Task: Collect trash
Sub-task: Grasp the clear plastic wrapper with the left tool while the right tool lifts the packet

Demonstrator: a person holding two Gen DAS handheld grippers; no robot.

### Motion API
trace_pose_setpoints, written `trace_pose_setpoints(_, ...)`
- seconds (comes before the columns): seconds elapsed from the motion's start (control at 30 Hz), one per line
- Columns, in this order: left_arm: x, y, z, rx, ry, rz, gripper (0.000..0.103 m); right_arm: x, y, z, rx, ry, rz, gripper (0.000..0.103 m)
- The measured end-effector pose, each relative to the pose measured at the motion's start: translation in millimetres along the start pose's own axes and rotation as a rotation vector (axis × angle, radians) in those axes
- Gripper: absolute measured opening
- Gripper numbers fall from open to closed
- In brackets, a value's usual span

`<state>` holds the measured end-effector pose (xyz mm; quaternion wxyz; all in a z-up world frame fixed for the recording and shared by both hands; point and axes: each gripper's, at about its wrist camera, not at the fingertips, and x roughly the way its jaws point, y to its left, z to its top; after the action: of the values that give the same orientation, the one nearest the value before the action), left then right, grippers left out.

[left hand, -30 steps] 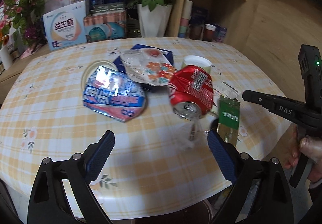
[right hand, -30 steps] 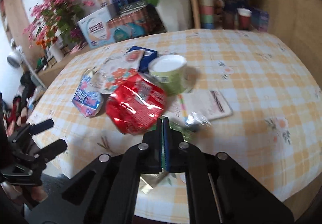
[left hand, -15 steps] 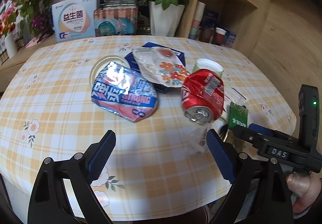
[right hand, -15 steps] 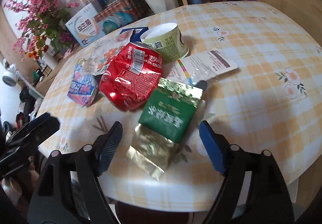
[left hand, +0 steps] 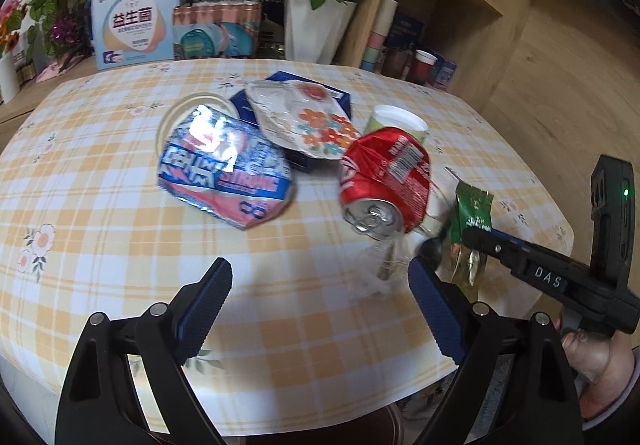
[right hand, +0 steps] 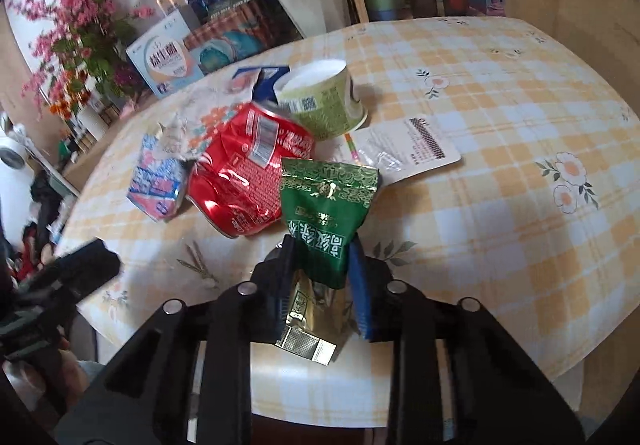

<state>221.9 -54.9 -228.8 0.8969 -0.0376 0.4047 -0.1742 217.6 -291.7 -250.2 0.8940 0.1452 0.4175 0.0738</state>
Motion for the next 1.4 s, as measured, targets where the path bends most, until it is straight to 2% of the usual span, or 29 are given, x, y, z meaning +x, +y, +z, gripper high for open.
trace_pose_setpoints(0.2, 21, -18, -1, 0.018, 0.050, -0.041, 0.087, -15, -12, 3, 0.026, -0.036, 0.011, 0.029)
trace_pose_setpoints(0.4, 47, -26, -1, -0.002, 0.109, -0.047, 0.077, -24, -16, -1, 0.015, -0.051, 0.014, 0.029)
trace_pose_setpoints(0.47, 54, -24, -2, -0.022, 0.127, -0.055, 0.065, -26, -18, -2, 0.019, -0.051, 0.017, 0.029)
trace_pose_setpoints(0.53, 58, -24, -3, -0.036, 0.139, -0.073, 0.035, -28, -19, -4, 0.020, -0.050, 0.018, 0.029)
trace_pose_setpoints(0.63, 51, -25, -3, -0.027, 0.127, -0.061, 0.024, -32, -19, -7, 0.015, -0.054, 0.022, 0.029)
trace_pose_setpoints(0.87, 5, -27, -1, -0.010, 0.044, -0.056, 0.023, -45, -11, -14, -0.010, -0.075, 0.034, 0.029)
trace_pose_setpoints(1.0, -26, -22, -6, -0.042, 0.006, -0.047, 0.022, -54, -4, -21, -0.029, -0.081, 0.044, 0.029)
trace_pose_setpoints(1.17, -61, -18, -24, -0.062, -0.031, -0.008, 0.022, -63, 8, -40, -0.062, -0.061, 0.059, 0.029)
trace_pose_setpoints(1.4, -102, -9, -59, -0.119, -0.056, -0.003, 0.022, -73, 28, -75, -0.129, -0.013, 0.065, 0.029)
